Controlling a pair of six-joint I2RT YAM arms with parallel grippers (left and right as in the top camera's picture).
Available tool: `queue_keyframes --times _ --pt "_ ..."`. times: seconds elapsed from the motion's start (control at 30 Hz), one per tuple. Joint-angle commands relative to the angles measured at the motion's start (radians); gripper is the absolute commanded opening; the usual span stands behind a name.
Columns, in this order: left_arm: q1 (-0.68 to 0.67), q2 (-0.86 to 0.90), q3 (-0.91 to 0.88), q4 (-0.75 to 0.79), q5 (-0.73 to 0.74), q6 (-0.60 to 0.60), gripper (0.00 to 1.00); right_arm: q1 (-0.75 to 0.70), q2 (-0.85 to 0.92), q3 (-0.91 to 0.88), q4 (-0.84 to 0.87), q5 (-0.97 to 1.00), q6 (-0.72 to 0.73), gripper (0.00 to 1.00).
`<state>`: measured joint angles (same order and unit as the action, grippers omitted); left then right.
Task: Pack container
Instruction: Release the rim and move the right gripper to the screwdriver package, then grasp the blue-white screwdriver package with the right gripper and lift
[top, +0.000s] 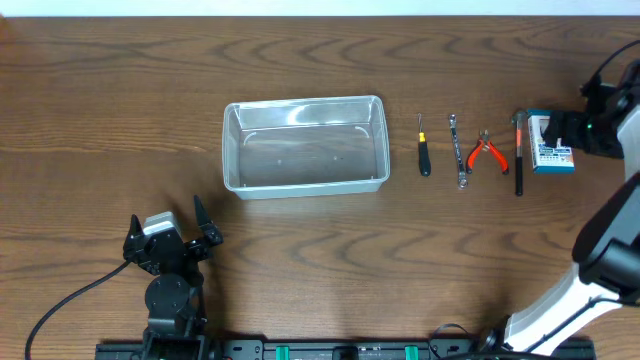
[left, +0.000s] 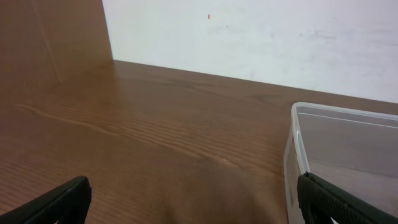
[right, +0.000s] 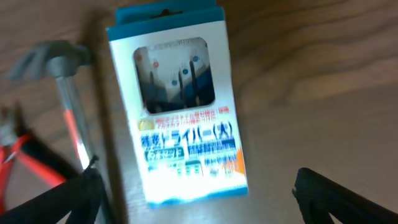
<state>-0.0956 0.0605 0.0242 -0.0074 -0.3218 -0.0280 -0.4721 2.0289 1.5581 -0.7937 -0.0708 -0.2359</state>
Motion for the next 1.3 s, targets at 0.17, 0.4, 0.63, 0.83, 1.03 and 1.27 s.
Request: queue_keyframes --times 0.17,0.4,0.63,0.83,1.03,1.27 --pt "-0.003 -0.004 -0.020 -0.034 -0.019 0.002 0.98 0.010 0.107 -0.002 0.050 0.012 -0.035 0.99" --pt "-0.003 -0.004 -0.020 -0.034 -0.019 0.002 0.98 0.038 0.167 -0.002 0.068 0.022 -0.060 0.99" --pt "-0.003 -0.004 -0.020 -0.034 -0.019 0.002 0.98 0.044 0.178 -0.002 0.076 0.022 -0.022 0.87" --pt "-0.003 -0.004 -0.020 -0.034 -0.020 0.002 0.98 0.044 0.176 -0.002 0.049 0.022 0.033 0.66" --pt "-0.003 -0.004 -0.020 -0.033 -0.020 0.002 0.98 0.045 0.126 0.043 -0.055 0.021 0.099 0.57" --pt "-0.003 -0.004 -0.020 -0.033 -0.019 0.002 0.98 0.108 -0.068 0.169 -0.198 -0.013 0.221 0.54"
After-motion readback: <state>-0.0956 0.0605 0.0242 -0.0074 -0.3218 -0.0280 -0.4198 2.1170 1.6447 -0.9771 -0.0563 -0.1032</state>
